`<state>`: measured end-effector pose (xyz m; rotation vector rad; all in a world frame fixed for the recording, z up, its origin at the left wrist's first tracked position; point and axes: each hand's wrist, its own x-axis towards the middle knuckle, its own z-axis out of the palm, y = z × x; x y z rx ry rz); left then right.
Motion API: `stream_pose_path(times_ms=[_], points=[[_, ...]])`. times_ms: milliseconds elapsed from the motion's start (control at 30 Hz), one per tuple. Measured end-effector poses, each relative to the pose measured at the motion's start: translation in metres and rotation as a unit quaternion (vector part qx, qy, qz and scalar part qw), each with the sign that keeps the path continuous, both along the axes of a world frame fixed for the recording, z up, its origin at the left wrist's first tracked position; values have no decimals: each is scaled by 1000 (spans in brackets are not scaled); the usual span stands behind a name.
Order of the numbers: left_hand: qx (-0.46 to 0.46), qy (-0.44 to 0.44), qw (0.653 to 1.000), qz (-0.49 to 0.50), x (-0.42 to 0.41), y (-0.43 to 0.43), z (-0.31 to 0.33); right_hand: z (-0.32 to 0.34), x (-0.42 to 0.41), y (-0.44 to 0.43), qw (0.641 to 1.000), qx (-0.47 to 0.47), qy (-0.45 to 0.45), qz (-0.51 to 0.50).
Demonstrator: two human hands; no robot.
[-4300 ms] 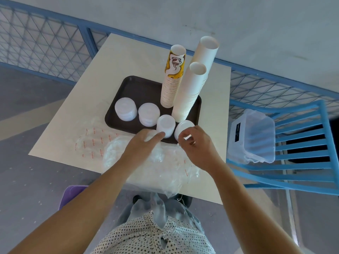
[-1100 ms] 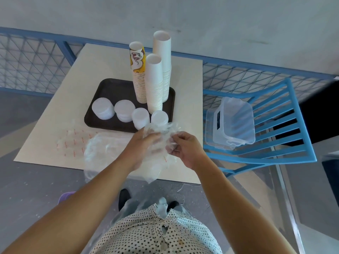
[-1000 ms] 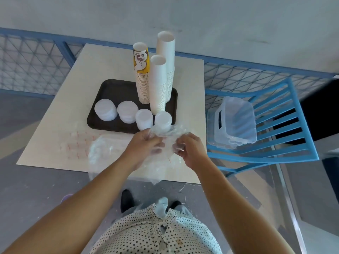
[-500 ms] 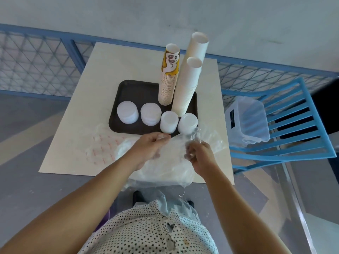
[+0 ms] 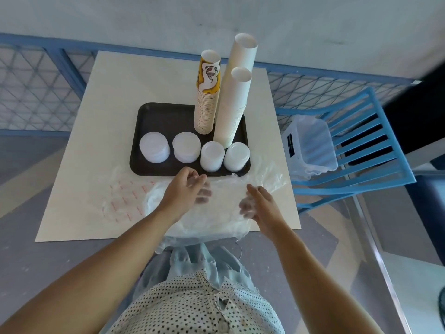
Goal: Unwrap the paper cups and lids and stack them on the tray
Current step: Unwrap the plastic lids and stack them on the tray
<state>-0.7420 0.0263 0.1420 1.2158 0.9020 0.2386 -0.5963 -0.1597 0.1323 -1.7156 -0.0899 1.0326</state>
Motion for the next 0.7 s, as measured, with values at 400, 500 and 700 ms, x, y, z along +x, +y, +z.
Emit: stream_pose_path(times_ms=[400, 500, 700], points=[[369, 114, 922, -29, -24, 10, -42, -24, -2, 12, 942, -135, -307, 22], [377, 144, 914, -30, -22, 14, -50, -42, 9, 16, 942, -146, -299, 39], [411, 218, 883, -61, -16, 16, -79, -84, 14, 22, 863, -199, -439, 153]])
